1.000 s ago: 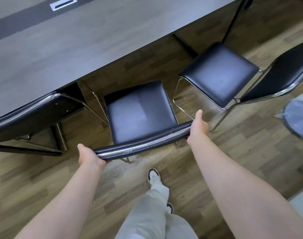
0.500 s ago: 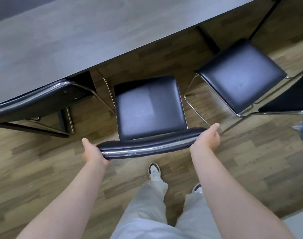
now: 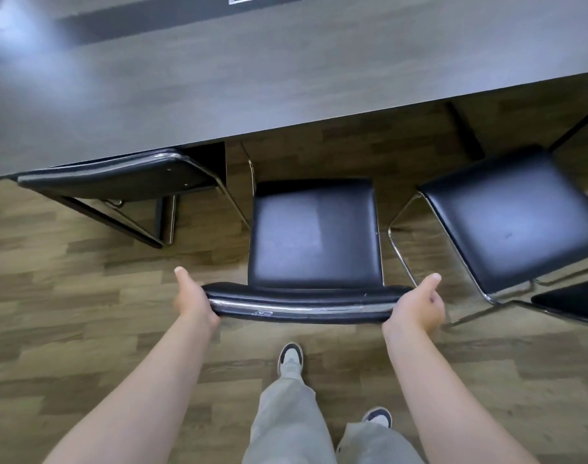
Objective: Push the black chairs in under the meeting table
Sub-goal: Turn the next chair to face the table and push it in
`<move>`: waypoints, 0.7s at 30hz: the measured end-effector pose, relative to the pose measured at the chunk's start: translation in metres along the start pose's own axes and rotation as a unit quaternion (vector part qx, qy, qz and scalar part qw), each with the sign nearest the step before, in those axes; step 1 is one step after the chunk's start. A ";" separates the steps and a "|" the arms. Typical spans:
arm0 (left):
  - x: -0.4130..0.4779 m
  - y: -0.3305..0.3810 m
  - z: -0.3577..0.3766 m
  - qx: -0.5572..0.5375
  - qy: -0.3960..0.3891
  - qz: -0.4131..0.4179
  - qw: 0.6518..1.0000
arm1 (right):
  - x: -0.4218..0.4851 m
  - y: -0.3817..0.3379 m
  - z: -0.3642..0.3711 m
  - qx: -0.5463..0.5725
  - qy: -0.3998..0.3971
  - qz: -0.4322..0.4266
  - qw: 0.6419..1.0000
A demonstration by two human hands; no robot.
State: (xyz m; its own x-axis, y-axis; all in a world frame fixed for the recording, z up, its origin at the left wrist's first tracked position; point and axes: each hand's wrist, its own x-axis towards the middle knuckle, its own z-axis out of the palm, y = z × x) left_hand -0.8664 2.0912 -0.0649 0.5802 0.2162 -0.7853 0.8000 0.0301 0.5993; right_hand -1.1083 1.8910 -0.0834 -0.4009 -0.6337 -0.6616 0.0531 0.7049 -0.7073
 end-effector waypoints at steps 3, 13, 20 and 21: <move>-0.011 -0.012 0.014 -0.014 0.018 -0.002 1.000 | 0.016 -0.022 0.007 -0.015 -0.003 -0.012 1.000; -0.009 0.011 0.099 -0.056 0.034 0.012 0.998 | 0.054 -0.095 0.088 -0.041 -0.048 -0.044 0.997; 0.021 0.069 0.173 -0.058 0.047 0.016 0.997 | 0.071 -0.136 0.183 -0.049 -0.049 -0.047 0.996; 0.026 0.078 0.184 -0.063 0.050 0.016 0.997 | 0.073 -0.141 0.197 -0.049 -0.049 -0.049 0.996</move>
State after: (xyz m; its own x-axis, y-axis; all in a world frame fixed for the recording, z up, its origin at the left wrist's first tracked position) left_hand -0.7610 1.9200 -0.0674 0.5821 0.3150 -0.7496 0.7516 0.1433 0.6439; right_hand -0.9646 1.6823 -0.0811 -0.3088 -0.7258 -0.6147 -0.0742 0.6628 -0.7451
